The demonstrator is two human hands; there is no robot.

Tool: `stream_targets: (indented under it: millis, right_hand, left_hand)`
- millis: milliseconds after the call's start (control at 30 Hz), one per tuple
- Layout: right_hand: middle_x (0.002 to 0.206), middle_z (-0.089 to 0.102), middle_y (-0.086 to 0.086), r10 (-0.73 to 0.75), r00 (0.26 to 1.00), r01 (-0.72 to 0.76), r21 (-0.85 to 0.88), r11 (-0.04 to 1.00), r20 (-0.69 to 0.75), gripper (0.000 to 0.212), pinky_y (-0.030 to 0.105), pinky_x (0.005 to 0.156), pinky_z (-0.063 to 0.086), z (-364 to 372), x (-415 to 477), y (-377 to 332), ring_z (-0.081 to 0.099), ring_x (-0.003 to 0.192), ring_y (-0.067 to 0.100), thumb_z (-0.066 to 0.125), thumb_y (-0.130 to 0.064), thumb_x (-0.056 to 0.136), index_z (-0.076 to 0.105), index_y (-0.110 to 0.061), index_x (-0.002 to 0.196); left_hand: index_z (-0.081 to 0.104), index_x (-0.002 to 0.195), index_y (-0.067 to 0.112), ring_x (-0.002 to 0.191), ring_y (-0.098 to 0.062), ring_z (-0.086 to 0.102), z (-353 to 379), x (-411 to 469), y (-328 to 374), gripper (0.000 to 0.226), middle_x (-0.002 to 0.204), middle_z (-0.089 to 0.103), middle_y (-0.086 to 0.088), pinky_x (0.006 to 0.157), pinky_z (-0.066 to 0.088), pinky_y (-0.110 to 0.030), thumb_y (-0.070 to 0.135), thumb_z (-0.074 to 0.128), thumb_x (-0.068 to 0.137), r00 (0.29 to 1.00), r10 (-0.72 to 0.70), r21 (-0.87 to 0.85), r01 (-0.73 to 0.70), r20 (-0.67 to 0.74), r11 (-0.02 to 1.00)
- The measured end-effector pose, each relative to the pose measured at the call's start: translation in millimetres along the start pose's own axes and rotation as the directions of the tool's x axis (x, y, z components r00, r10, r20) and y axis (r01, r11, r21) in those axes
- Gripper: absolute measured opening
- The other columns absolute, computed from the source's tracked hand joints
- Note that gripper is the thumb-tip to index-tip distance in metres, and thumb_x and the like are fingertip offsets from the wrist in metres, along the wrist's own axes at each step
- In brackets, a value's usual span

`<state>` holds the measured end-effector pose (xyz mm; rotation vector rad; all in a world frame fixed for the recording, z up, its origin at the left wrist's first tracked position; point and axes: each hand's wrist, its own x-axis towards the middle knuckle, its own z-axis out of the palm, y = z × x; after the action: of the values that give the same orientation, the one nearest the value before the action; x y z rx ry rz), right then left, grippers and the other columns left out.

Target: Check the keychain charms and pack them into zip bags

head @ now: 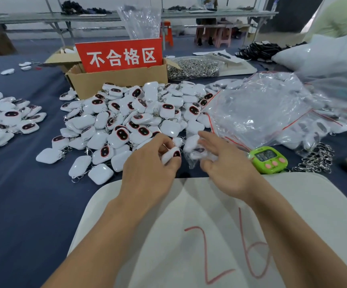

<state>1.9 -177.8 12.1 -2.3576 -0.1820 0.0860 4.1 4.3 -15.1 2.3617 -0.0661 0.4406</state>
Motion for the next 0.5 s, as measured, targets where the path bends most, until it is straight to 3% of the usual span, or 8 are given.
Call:
stream_targets:
  millis: [67,167,233,300,367,433,500]
  right_hand:
    - [0.148,0.056,-0.001,-0.013,0.986,0.002,-0.071,0.997,-0.167,0.066,0.028,0.119,0.026,7,1,1,0.045,0.140,0.017,0.057,-0.008,0.094,0.041,-0.028,0.154]
    - [0.116,0.069,-0.017,-0.006,0.916,0.085,0.181,0.980,-0.400,0.055,0.008,0.094,0.041,10,-3,-9,0.061,0.115,0.004,0.062,-0.006,0.087,0.064,-0.039,0.131]
    - [0.090,0.072,-0.022,-0.023,0.891,0.184,0.314,0.932,-0.453,0.048,0.013,0.081,0.052,18,-7,-15,0.069,0.087,0.002,0.061,-0.002,0.085,0.073,-0.041,0.110]
    - [0.092,0.075,-0.020,-0.013,0.917,0.191,0.410,0.892,-0.398,0.041,0.031,0.083,0.060,28,-9,-21,0.072,0.083,0.004,0.064,-0.005,0.085,0.074,-0.039,0.105]
    - [0.099,0.078,-0.014,-0.026,0.961,0.169,0.513,0.842,-0.275,0.035,0.044,0.092,0.059,38,-8,-23,0.074,0.093,0.009,0.066,-0.011,0.086,0.072,-0.034,0.112]
    - [0.098,0.080,-0.004,-0.002,0.986,0.110,0.639,0.762,-0.167,0.033,0.050,0.098,0.056,41,-5,-23,0.076,0.098,0.020,0.065,-0.017,0.089,0.068,-0.030,0.120]
    - [0.096,0.080,0.005,0.023,0.993,0.071,0.757,0.649,-0.113,0.026,0.048,0.093,0.060,38,-2,-22,0.077,0.094,0.028,0.061,-0.016,0.092,0.072,-0.022,0.115]
  left_hand:
    - [0.056,0.096,0.044,0.078,-0.001,0.058,-1,0,-2,0.019,0.088,0.063,0.027,0.065,0.044,-0.025,0.037,0.070,0.085,0.999,-0.033,-0.081,0.032,-0.011,0.996]
    - [0.063,0.101,0.045,0.074,-0.004,0.062,-3,1,-3,0.019,0.084,0.066,0.022,0.064,0.046,-0.025,0.035,0.071,0.087,0.996,-0.085,-0.236,0.078,-0.019,0.969]
    - [0.069,0.105,0.042,0.067,-0.006,0.064,-5,4,1,0.024,0.079,0.070,0.014,0.062,0.051,-0.027,0.028,0.075,0.087,0.991,-0.134,-0.427,0.132,0.024,0.895]
    - [0.074,0.104,0.033,0.067,-0.009,0.068,-8,5,7,0.022,0.082,0.076,0.008,0.060,0.055,-0.026,0.017,0.076,0.089,0.986,-0.141,-0.587,0.167,0.089,0.793]
    - [0.075,0.101,0.025,0.072,-0.014,0.073,-9,6,11,0.020,0.086,0.079,-0.003,0.064,0.058,-0.025,0.006,0.071,0.094,0.978,-0.129,-0.707,0.207,0.163,0.676]
    - [0.071,0.103,0.017,0.075,-0.024,0.074,-10,5,13,0.017,0.087,0.079,-0.015,0.069,0.063,-0.033,0.002,0.065,0.097,0.965,-0.135,-0.761,0.262,0.227,0.594]
    - [0.065,0.105,0.011,0.071,-0.026,0.073,-12,4,14,0.012,0.084,0.077,-0.018,0.070,0.064,-0.039,0.001,0.062,0.099,0.956,-0.134,-0.766,0.289,0.261,0.575]
